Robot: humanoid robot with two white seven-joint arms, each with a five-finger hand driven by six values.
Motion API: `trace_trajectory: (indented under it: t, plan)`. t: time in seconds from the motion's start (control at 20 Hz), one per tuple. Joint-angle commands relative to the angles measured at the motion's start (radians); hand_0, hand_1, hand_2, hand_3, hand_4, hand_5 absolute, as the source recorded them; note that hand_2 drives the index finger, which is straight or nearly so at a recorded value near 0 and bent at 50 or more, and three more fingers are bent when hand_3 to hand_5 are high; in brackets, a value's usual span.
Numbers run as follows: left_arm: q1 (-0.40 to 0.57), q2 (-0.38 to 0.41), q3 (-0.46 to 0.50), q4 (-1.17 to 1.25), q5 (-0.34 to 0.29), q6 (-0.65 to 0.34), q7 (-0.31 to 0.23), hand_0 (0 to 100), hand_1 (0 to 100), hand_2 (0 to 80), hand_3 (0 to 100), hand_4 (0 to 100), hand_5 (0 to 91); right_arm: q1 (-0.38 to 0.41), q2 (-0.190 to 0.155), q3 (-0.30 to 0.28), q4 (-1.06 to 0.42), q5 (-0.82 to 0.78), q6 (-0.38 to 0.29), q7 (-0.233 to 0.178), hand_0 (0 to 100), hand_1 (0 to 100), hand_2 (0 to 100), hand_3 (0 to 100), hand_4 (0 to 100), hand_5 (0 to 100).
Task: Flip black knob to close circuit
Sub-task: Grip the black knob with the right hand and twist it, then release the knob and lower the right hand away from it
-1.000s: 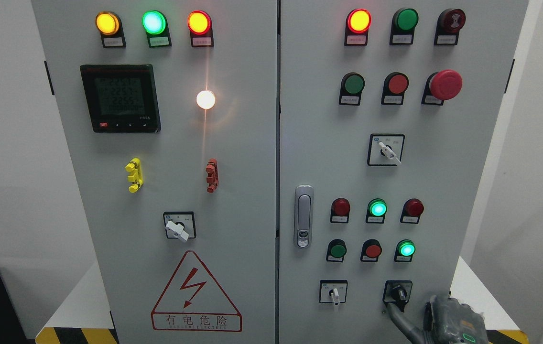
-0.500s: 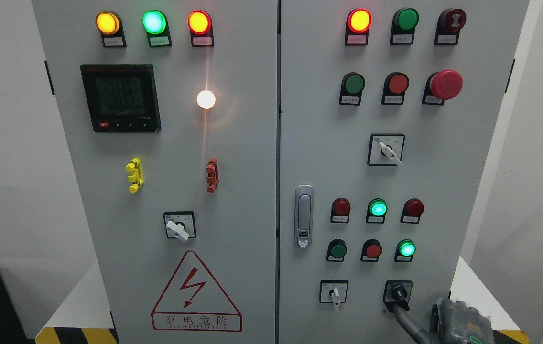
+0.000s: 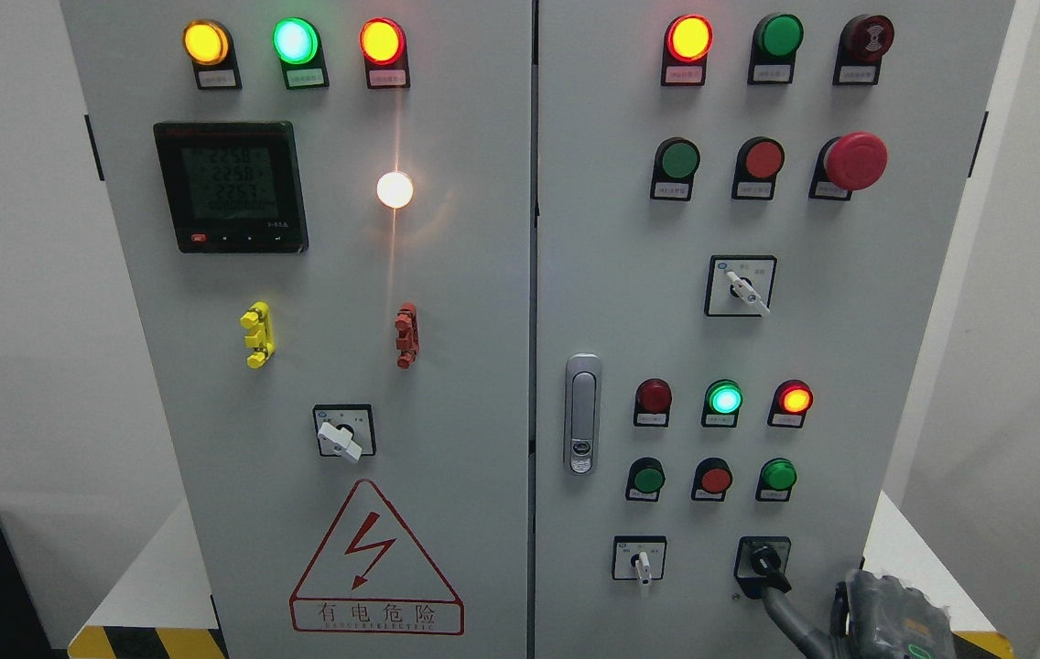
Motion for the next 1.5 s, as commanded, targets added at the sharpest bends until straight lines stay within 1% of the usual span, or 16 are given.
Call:
trace_trajectory:
  t: [0.0, 0.4, 0.7, 1.1, 1.45]
  plan:
    - [0.000, 0.000, 0.000, 0.000, 0.000, 0.000, 0.001, 12, 56, 0.0, 0, 0, 0.0, -0.002, 0.000, -0.014, -0.022, -0.003, -0.001, -0.004, 0, 1, 88, 100, 90, 81]
    - [0.000, 0.000, 0.000, 0.000, 0.000, 0.000, 0.001, 12, 56, 0.0, 0, 0, 0.0, 0.000, 0.002, -0.013, -0.031, -0.029, 0.001, -0.006, 0, 1, 88, 100, 90, 82]
    - [0.000, 0.000, 0.000, 0.000, 0.000, 0.000, 0.001, 12, 56, 0.0, 0, 0, 0.0, 0.000, 0.009, 0.006, -0.025, -0.029, -0.004, -0.006, 0, 2, 88, 100, 90, 82]
    - [0.000, 0.000, 0.000, 0.000, 0.000, 0.000, 0.001, 12, 56, 0.0, 0, 0, 0.0, 0.014, 0.011, 0.066, 0.001, -0.029, -0.008, -0.006, 0, 2, 88, 100, 90, 81]
    - [0.000, 0.000, 0.000, 0.000, 0.000, 0.000, 0.001, 12, 56, 0.0, 0, 0, 0.0, 0.060, 0.011, 0.133, -0.042, -0.043, -0.010, -0.007, 0, 2, 88, 100, 90, 81]
